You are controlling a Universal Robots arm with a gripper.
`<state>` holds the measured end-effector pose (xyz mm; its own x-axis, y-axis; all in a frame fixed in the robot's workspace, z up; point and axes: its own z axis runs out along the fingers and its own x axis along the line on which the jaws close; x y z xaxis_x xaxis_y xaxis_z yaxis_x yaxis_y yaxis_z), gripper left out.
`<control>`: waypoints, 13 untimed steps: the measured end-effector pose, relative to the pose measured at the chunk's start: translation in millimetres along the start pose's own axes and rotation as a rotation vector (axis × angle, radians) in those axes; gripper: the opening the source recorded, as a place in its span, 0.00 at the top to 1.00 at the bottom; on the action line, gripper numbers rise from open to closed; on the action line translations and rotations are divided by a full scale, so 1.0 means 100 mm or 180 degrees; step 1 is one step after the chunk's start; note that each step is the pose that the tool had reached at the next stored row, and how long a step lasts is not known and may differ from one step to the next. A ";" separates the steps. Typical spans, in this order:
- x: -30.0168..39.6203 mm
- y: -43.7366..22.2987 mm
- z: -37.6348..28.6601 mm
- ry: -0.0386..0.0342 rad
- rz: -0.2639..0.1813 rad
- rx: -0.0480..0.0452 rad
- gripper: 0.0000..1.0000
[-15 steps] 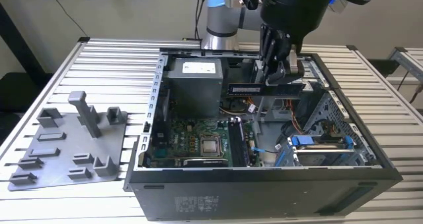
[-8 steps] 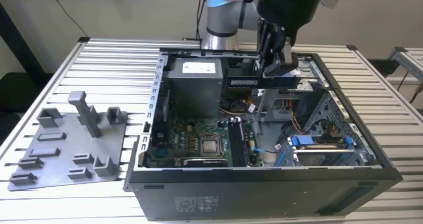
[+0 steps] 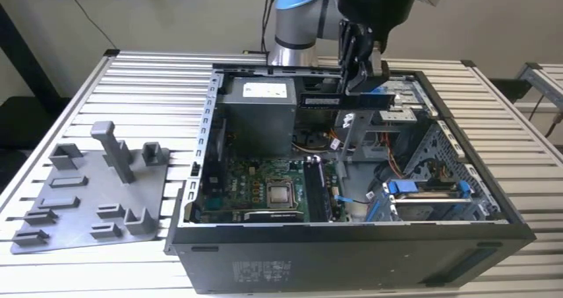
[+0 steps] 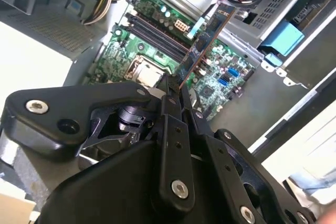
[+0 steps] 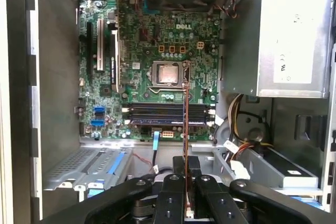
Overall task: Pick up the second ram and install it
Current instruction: 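Pick up the second ram and move it above second insertion slot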
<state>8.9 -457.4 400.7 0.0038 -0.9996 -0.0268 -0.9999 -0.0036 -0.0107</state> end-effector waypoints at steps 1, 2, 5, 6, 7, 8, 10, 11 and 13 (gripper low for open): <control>-0.023 0.001 0.002 0.0000 0.0000 0.0000 0.86; -0.052 0.002 0.004 0.0000 0.0000 0.0000 0.86; -0.145 0.009 0.010 0.0000 0.0000 0.0000 0.86; -0.174 0.011 0.012 0.0000 0.0000 0.0000 0.86; -0.205 0.014 0.015 0.0000 0.0000 0.0000 0.86; -0.239 0.016 0.017 0.0000 0.0000 0.0000 0.86; -0.290 0.019 0.020 0.0000 0.0000 0.0000 0.86; -0.306 0.019 0.021 0.0000 0.0000 0.0000 0.86; -0.311 0.019 0.021 0.0000 0.0000 0.0000 0.86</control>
<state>7.0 -426.3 399.4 0.0038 -0.9996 -0.0268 -0.9999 -0.0036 -0.0107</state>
